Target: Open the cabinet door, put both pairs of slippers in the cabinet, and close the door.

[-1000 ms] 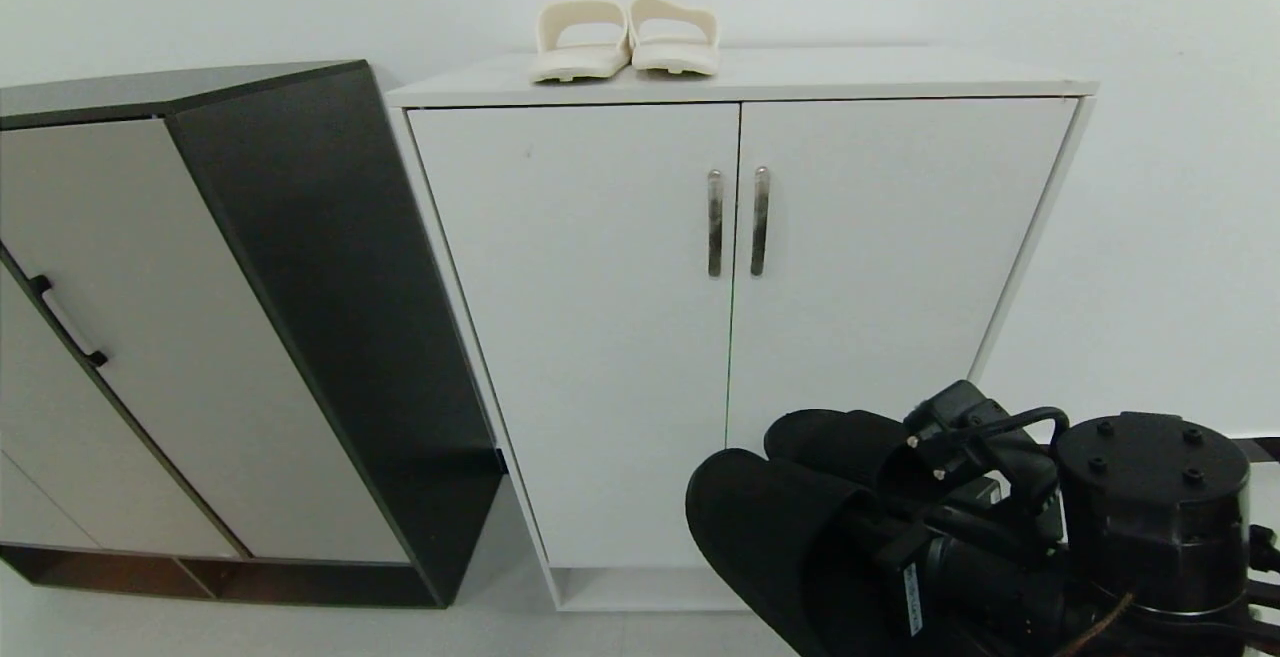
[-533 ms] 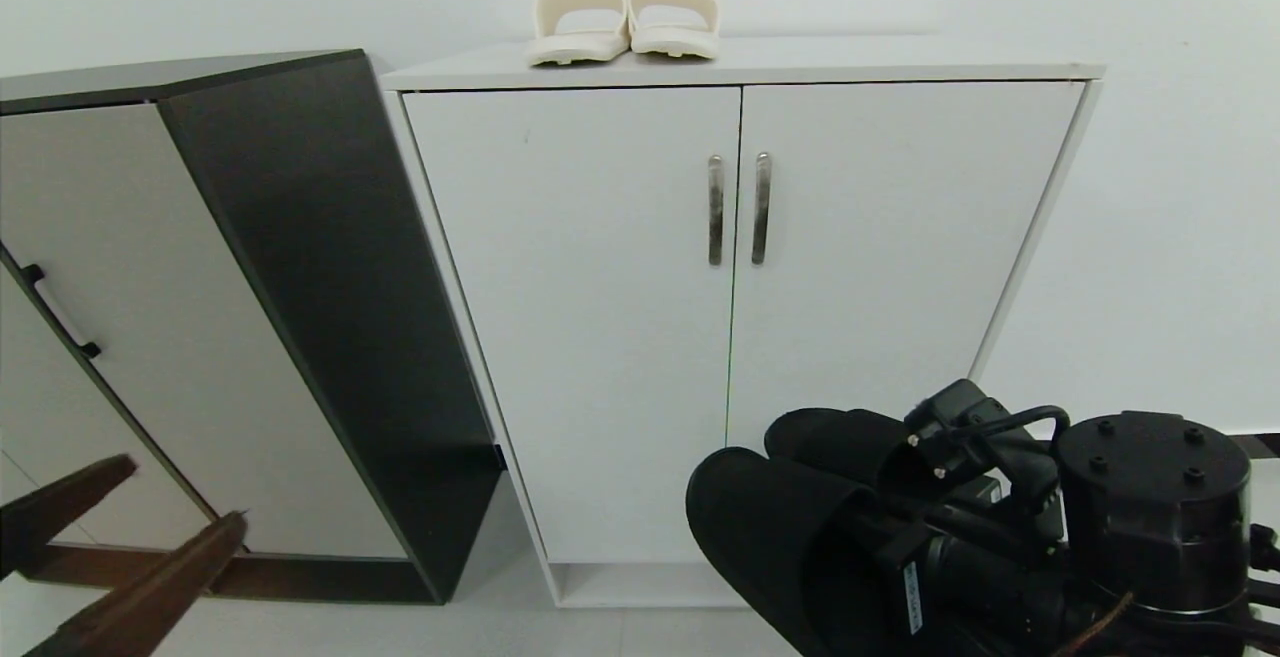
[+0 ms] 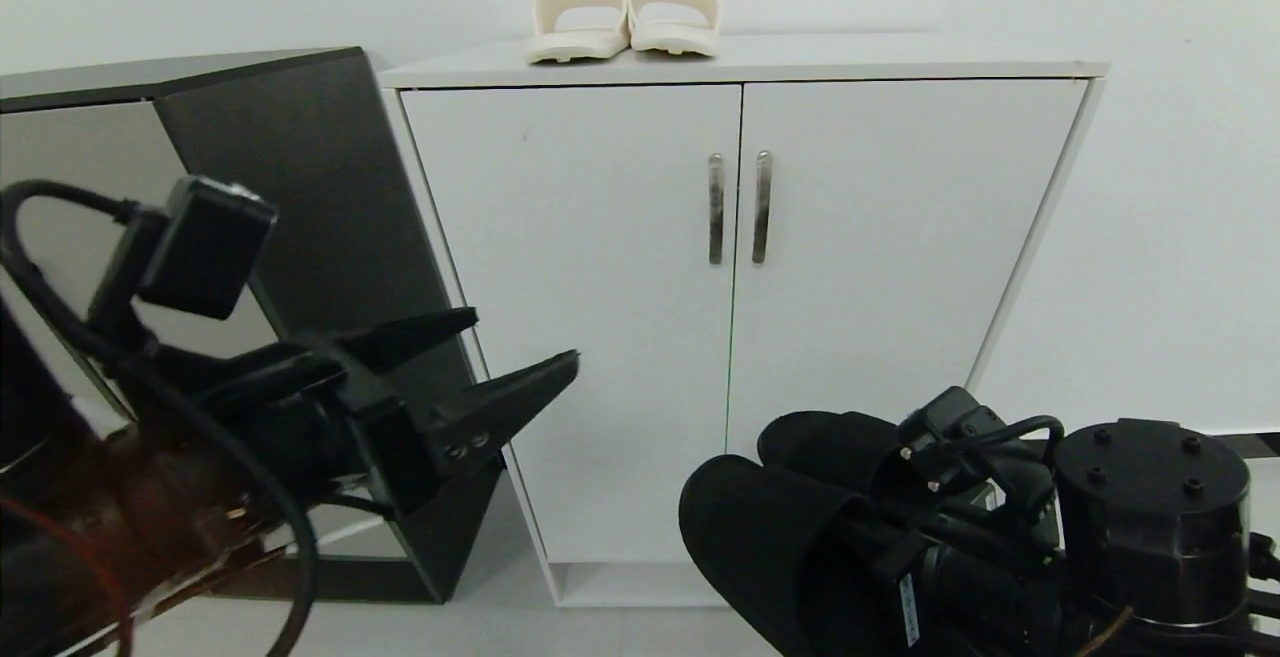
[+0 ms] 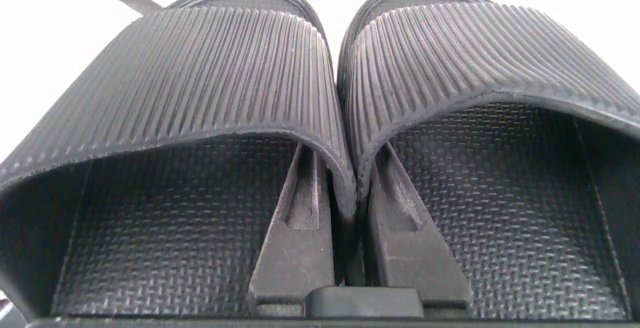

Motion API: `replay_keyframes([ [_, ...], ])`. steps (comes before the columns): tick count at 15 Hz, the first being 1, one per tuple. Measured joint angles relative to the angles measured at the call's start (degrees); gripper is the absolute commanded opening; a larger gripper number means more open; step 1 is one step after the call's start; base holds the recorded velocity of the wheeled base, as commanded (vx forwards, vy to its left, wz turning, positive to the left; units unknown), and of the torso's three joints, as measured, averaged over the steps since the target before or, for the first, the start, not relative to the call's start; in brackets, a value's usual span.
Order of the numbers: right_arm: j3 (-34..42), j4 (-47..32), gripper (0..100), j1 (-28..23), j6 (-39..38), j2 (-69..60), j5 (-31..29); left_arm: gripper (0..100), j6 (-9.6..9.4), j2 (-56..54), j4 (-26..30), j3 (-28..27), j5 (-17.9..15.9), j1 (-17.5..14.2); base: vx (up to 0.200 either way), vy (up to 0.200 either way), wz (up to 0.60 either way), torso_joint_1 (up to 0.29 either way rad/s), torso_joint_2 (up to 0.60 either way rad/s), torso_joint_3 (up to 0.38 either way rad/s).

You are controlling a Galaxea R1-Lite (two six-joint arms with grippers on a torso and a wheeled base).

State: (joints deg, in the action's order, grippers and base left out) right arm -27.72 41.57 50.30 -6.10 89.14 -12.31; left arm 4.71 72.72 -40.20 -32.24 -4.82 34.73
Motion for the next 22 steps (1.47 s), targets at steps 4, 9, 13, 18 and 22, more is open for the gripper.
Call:
replay_keyframes([
  [4, 0.2, 1.34, 0, 0.05, 0.2, 0.11, -0.05, 100, -0.3, 11.07, 0.06, -13.01, 0.72, 5.58, 0.0, 0.0, 0.0, 0.0, 0.0, 0.0],
  [9, 0.41, 1.38, 0, 0.05, 0.2, 0.02, -0.06, 100, 1.96, 25.49, 4.08, -32.28, -5.11, 7.46, 0.0, 0.0, 0.0, 0.0, 0.0, 0.0],
  [13, 0.61, 1.43, 0, 0.05, 0.2, -0.02, 0.41, 100, 6.7, 31.99, 12.51, -44.24, -13.57, 6.12, 0.0, 0.0, 0.0, 0.0, 0.0, 0.0],
  [18, 0.79, 1.38, 0, 0.02, 0.2, -0.11, 0.61, 100, 10.35, 37.64, 19.36, -57.0, -17.93, 3.36, 0.0, 0.0, 0.0, 0.0, 0.0, 0.0],
  [22, 0.83, 1.38, 0, 0.02, 0.4, -0.44, 0.57, 100, 10.42, 41.56, 19.74, -61.75, -14.64, 1.93, 0.0, 0.0, 0.0, 0.0, 0.0, 0.0],
])
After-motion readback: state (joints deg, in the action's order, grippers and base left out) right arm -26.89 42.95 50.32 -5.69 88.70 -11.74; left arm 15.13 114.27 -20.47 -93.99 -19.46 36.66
